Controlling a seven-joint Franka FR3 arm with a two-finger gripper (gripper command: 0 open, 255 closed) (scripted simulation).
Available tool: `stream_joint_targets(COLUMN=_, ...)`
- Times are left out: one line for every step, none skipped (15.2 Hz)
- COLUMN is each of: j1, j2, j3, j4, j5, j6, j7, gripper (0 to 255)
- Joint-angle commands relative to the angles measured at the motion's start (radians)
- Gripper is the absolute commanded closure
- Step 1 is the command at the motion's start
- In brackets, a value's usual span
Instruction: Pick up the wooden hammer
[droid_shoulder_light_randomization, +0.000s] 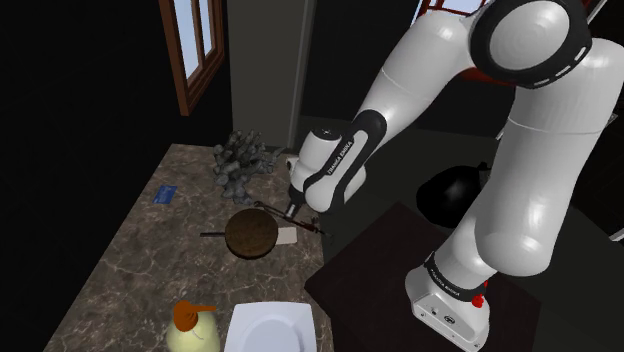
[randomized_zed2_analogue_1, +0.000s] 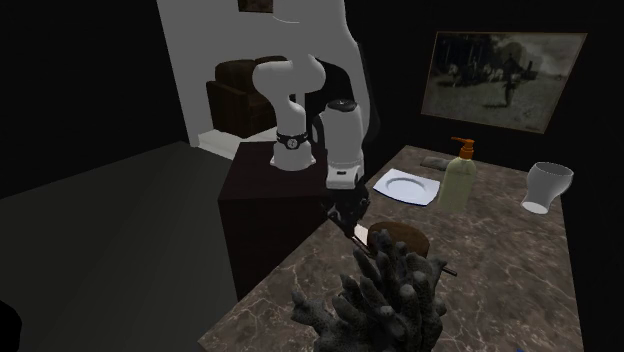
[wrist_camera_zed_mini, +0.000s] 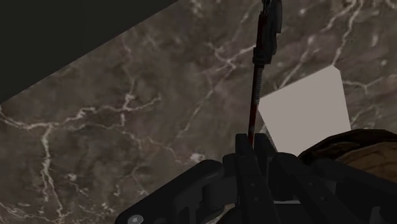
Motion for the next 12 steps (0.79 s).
stream_joint_targets(j1=0.002, j2=-0.032, j3=-0.001, j4=-0.005, j5=0.0, j6=-0.027, j7=0.003, gripper=255)
stream_joint_targets(j1=0.002, j2=-0.049, j3=-0.001, j4=-0.009, j5=0.0, j6=-0.041, j7=0.004, gripper=255)
stream_joint_targets(j1=0.003, j2=-0.067, j3=-0.001, j4=-0.012, j5=0.0, j6=-0.055, j7=0.005, gripper=255)
stream_joint_targets(j1=0.003, j2=-0.084, j3=-0.001, j4=-0.015, j5=0.0, j6=-0.069, j7=0.006, gripper=255)
stream_joint_targets(j1=0.003, j2=-0.101, j3=-0.002, j4=-0.017, j5=0.0, j6=-0.084, j7=0.008, gripper=255)
stream_joint_targets(j1=0.003, j2=-0.118, j3=-0.002, j4=-0.02, j5=0.0, j6=-0.099, j7=0.009, gripper=255)
stream_joint_targets(j1=0.004, j2=-0.135, j3=-0.002, j4=-0.022, j5=0.0, j6=-0.114, j7=0.01, gripper=255)
stream_joint_targets(j1=0.004, j2=-0.152, j3=-0.003, j4=-0.024, j5=-0.001, j6=-0.129, j7=0.011, gripper=255)
stream_joint_targets(j1=0.004, j2=-0.169, j3=-0.003, j4=-0.025, j5=-0.001, j6=-0.144, j7=0.012, gripper=255)
stream_joint_targets(j1=0.004, j2=-0.186, j3=-0.003, j4=-0.027, j5=-0.002, j6=-0.159, j7=0.014, gripper=255)
stream_joint_targets(j1=0.004, j2=-0.188, j3=-0.003, j4=-0.027, j5=-0.002, j6=-0.161, j7=0.014, gripper=255)
stream_joint_targets(j1=0.004, j2=-0.188, j3=-0.003, j4=-0.027, j5=-0.002, j6=-0.161, j7=0.014, gripper=255)
